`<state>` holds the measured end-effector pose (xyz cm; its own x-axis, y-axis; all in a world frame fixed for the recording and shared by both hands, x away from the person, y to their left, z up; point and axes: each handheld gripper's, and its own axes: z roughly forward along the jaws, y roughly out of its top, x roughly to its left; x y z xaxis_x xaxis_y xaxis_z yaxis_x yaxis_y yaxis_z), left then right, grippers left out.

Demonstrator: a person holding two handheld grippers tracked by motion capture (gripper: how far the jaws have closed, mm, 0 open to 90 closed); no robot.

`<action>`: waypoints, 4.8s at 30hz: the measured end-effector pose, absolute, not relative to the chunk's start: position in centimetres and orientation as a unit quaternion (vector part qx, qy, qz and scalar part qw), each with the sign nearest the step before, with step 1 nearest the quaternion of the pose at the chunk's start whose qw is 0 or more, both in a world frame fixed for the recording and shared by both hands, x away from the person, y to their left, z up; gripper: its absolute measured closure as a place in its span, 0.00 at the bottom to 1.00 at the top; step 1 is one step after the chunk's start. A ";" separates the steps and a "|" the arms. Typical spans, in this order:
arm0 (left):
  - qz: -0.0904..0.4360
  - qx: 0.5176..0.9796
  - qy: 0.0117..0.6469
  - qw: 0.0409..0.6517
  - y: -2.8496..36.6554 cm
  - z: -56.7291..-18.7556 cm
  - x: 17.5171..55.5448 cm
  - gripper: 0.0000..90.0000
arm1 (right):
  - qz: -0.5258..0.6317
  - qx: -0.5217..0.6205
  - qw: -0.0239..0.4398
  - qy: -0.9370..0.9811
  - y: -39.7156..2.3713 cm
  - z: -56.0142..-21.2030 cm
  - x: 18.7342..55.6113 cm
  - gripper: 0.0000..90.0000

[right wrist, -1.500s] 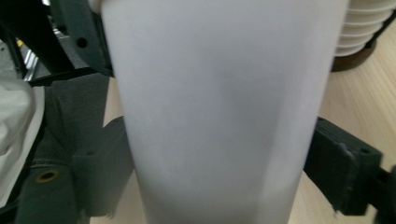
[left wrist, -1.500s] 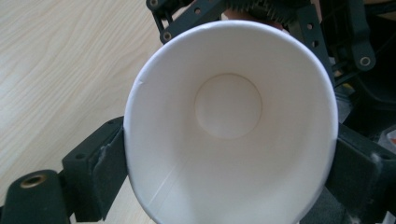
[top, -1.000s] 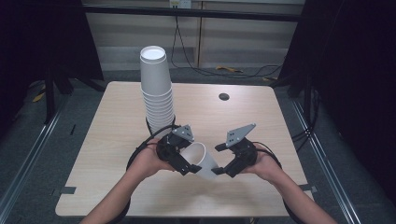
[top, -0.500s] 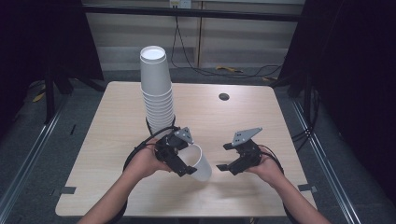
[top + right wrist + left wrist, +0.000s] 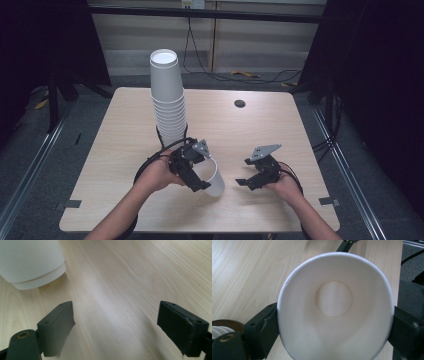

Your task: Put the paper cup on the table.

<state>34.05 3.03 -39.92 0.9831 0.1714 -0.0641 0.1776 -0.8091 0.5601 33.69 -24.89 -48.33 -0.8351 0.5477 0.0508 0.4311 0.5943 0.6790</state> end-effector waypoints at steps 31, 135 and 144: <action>0.002 0.957 0.065 0.282 1.6 -40.3 33.6 0.08 | 0.365 0.297 0.116 0.875 -25.8 -50.4 33.4 0.13; 0.023 0.915 0.176 0.363 13.0 -45.7 33.5 0.10 | 0.365 0.302 0.123 0.872 -25.8 -50.4 33.1 0.16; 0.027 0.908 0.198 0.367 14.6 -46.8 33.4 0.10 | 0.365 0.302 0.123 0.872 -25.8 -50.4 33.1 0.16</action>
